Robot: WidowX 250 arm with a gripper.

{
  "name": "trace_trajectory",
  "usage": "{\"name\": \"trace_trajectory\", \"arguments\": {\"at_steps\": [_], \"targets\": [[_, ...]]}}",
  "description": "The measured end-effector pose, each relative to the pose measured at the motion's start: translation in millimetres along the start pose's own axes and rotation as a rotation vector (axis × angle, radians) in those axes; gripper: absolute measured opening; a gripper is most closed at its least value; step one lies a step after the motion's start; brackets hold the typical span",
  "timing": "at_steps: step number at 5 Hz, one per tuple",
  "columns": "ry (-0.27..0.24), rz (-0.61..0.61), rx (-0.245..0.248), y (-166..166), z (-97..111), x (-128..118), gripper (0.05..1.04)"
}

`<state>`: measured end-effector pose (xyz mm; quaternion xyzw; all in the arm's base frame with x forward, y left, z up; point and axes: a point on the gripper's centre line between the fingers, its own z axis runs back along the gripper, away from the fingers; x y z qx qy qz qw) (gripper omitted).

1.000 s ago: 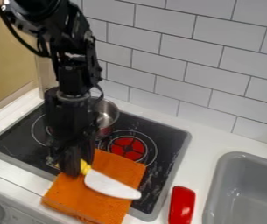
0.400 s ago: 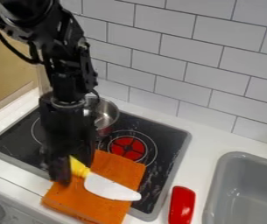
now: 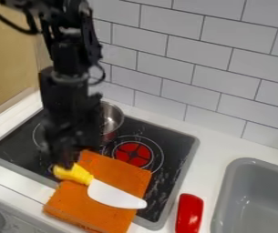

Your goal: Put the knife on top of the foam

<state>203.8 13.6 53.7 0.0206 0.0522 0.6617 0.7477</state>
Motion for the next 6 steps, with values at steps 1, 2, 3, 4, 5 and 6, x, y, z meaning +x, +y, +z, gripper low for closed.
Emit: {"name": "trace_trajectory", "arguments": {"at_steps": [1,2,3,4,5,6], "targets": [[-0.055,-0.084,-0.002,-10,15,8,0.999],[-0.212,-0.326,0.008,-16,17,22,0.999],[-0.275,-0.579,0.103,-19,14,27,0.999],[-0.36,-0.831,0.083,-40,22,15,0.999],[-0.304,-1.083,0.088,-64,23,4,0.999],[-0.262,-1.327,0.034,-71,21,-16,0.999]]}}
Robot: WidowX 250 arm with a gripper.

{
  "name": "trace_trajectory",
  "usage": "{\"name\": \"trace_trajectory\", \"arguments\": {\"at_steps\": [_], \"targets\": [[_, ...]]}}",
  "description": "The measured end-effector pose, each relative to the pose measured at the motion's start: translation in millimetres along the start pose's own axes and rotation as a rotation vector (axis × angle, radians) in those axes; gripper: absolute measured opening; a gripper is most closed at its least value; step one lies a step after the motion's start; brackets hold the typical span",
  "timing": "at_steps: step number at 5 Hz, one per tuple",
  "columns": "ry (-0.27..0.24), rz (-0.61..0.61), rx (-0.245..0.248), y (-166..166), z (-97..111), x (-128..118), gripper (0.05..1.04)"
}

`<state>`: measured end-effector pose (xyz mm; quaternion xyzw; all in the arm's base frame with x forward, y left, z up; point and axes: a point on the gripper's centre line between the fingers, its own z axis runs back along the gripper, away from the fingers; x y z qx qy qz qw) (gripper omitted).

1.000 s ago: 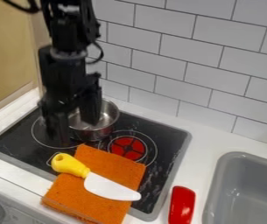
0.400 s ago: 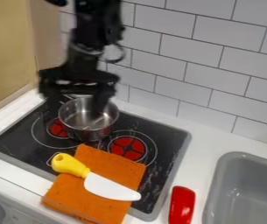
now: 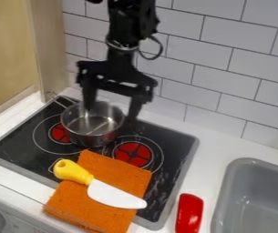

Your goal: Put the knife on top of the foam

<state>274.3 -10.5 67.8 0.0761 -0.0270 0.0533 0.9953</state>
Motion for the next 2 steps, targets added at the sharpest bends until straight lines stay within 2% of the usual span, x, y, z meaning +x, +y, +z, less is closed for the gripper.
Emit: {"name": "trace_trajectory", "arguments": {"at_steps": [1,2], "targets": [[-0.016,-0.246,-0.022,-23,3,-3,0.999],[0.0,-0.345,-0.025,-46,4,0,0.999]]}}
